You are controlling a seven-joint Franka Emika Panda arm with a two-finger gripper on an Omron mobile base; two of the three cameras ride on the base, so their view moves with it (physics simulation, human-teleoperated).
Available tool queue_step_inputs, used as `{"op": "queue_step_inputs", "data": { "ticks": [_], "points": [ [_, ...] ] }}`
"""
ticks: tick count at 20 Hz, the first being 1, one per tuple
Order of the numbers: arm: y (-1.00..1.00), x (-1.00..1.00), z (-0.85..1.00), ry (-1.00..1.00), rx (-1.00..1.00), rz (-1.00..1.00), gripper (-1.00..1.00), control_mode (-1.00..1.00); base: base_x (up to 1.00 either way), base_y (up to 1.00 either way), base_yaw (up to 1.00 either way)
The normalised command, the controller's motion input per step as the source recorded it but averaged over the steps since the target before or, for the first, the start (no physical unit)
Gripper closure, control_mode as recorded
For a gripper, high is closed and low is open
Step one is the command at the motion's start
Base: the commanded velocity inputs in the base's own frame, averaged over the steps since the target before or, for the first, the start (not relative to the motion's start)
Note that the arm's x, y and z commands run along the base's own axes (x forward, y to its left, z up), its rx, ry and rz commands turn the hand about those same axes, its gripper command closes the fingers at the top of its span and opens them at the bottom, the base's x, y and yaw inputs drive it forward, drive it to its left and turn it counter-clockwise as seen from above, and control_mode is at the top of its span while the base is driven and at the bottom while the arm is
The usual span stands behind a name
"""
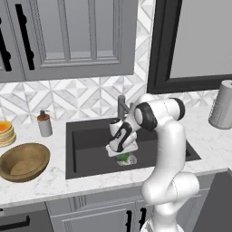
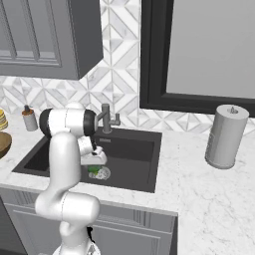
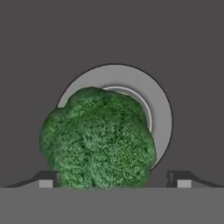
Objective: Pick the broccoli from the sink and place it in the bowl. Then pick the bowl and place it in the microwave. Then close the microwave door and press the start button.
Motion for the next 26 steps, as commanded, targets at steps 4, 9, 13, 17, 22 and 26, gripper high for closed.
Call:
{"op": "queue_step_inputs", "data": {
  "ticks": [4,9,13,17,22,26],
  "points": [
    [0.0,0.22,-0.3,0.0,0.0,0.0,-1.0,-1.0,0.0,0.0,0.0],
    [-0.08,-0.02,-0.28,0.0,0.0,0.0,-1.0,-1.0,0.0,0.0,0.0],
    [-0.48,-0.22,-0.2,-0.01,0.03,0.0,-1.0,-1.0,0.0,0.0,0.0],
    [-0.48,-0.34,-0.25,-0.04,0.04,0.0,-1.0,-1.0,0.0,0.0,0.0],
    [-0.16,-0.46,-0.32,-0.08,0.02,0.0,-1.0,-1.0,0.0,0.0,0.0],
    [0.0,-0.17,-0.31,-0.08,0.0,0.01,-1.0,-1.0,0.0,0.0,0.0]
  ]
}}
